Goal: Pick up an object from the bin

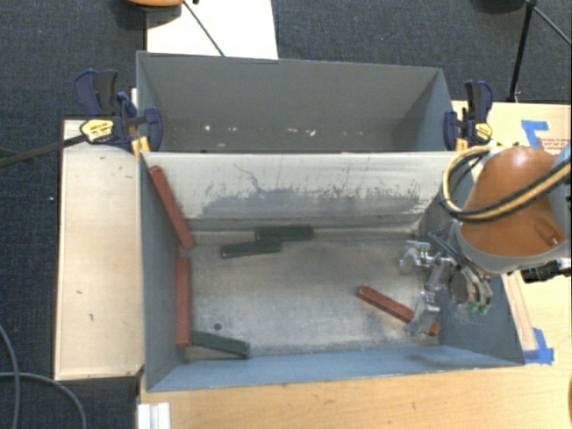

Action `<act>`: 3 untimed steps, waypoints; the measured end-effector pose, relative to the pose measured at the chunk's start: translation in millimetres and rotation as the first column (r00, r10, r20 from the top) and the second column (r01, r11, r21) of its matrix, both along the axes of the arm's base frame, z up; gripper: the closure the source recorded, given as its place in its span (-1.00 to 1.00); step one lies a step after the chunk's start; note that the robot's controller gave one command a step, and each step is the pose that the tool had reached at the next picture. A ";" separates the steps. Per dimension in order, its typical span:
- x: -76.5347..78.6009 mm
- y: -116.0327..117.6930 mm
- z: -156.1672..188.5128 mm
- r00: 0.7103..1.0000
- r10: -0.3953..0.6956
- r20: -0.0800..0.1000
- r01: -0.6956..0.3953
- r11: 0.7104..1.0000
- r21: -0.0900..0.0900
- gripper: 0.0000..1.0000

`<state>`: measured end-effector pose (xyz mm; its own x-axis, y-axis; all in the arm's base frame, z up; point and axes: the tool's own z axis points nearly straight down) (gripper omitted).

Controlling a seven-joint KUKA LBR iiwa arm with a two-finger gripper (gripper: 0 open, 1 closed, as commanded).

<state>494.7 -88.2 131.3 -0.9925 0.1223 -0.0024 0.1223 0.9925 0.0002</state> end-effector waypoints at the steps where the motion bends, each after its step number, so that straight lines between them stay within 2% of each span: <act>1: -1.0 11.4 -60.9 0.999 -0.054 0.000 0.054 0.999 0.001 -1.00; 2: -0.9 -1.3 -61.0 0.987 -0.163 0.001 0.163 0.987 0.000 1.00; 3: -0.9 -1.2 -61.0 0.987 -0.162 0.001 0.162 0.987 0.000 1.00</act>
Offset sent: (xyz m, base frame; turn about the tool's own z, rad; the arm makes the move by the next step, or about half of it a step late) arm -0.0015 -0.0012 -0.0613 0.1644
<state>493.8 -89.4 70.3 -0.9594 0.2820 -0.0031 0.2820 0.9594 0.0004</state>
